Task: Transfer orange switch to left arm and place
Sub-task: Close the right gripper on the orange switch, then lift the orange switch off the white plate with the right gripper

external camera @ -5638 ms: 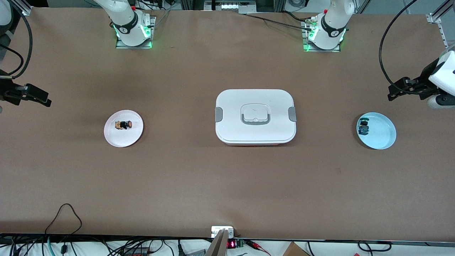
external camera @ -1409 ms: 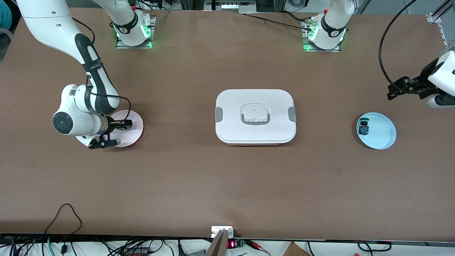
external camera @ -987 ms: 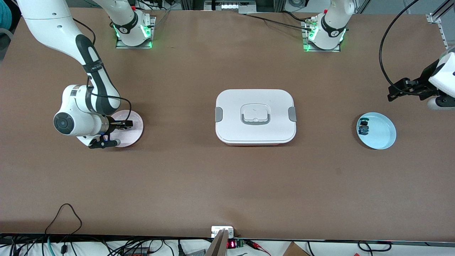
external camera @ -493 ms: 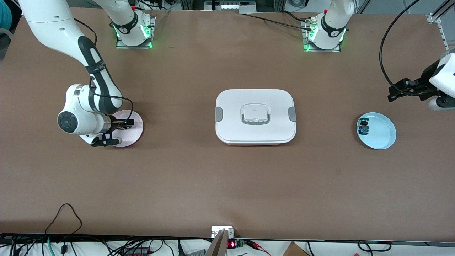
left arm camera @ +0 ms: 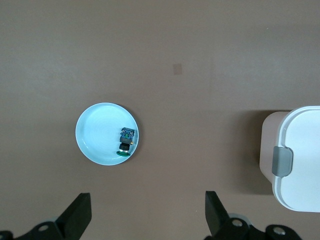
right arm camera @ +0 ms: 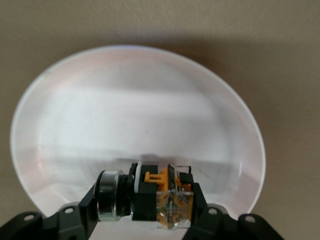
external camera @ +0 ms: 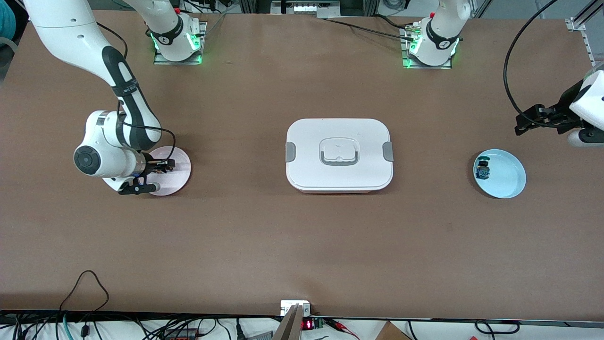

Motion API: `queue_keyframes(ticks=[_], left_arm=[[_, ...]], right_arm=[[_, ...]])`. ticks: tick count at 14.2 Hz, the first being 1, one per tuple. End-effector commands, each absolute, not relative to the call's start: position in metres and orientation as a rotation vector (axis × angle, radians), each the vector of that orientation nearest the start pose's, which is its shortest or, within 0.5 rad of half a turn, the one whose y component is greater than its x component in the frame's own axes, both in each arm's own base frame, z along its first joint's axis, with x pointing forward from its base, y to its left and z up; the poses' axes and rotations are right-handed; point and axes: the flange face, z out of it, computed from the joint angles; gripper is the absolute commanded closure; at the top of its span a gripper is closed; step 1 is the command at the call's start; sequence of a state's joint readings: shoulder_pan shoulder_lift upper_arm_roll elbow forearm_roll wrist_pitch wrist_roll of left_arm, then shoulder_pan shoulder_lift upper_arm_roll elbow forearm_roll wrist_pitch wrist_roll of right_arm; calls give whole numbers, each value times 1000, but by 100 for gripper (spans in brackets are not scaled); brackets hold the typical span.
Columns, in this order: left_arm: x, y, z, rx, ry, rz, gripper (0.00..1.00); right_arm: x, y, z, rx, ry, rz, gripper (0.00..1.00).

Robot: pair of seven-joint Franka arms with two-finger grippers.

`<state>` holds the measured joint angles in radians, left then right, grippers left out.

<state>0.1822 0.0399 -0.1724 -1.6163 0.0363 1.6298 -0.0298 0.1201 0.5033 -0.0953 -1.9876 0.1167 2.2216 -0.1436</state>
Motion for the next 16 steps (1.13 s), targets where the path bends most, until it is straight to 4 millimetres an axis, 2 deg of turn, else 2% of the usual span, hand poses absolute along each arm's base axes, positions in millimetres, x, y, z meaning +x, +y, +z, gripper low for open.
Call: queue_keyframes(ticks=[1, 4, 6, 8, 10, 12, 16], left_arm=[[573, 10, 592, -3122, -36, 49, 0], [572, 10, 591, -3122, -39, 63, 0], [571, 10, 591, -3124, -42, 73, 0], [571, 10, 591, -3125, -42, 75, 0], [570, 12, 590, -3126, -49, 83, 0], [566, 9, 588, -3149, -38, 141, 0], [559, 4, 584, -3234, -52, 239, 0]], right_arm=[[592, 21, 234, -3036, -119, 394, 91], [612, 24, 294, -3027, -151, 352, 91], [621, 28, 328, -3022, -188, 311, 91], [626, 42, 358, -3004, -330, 249, 91], [626, 70, 379, -2962, -473, 228, 92], [630, 97, 402, -2885, -481, 168, 92], [632, 112, 431, -2739, -516, 97, 92]])
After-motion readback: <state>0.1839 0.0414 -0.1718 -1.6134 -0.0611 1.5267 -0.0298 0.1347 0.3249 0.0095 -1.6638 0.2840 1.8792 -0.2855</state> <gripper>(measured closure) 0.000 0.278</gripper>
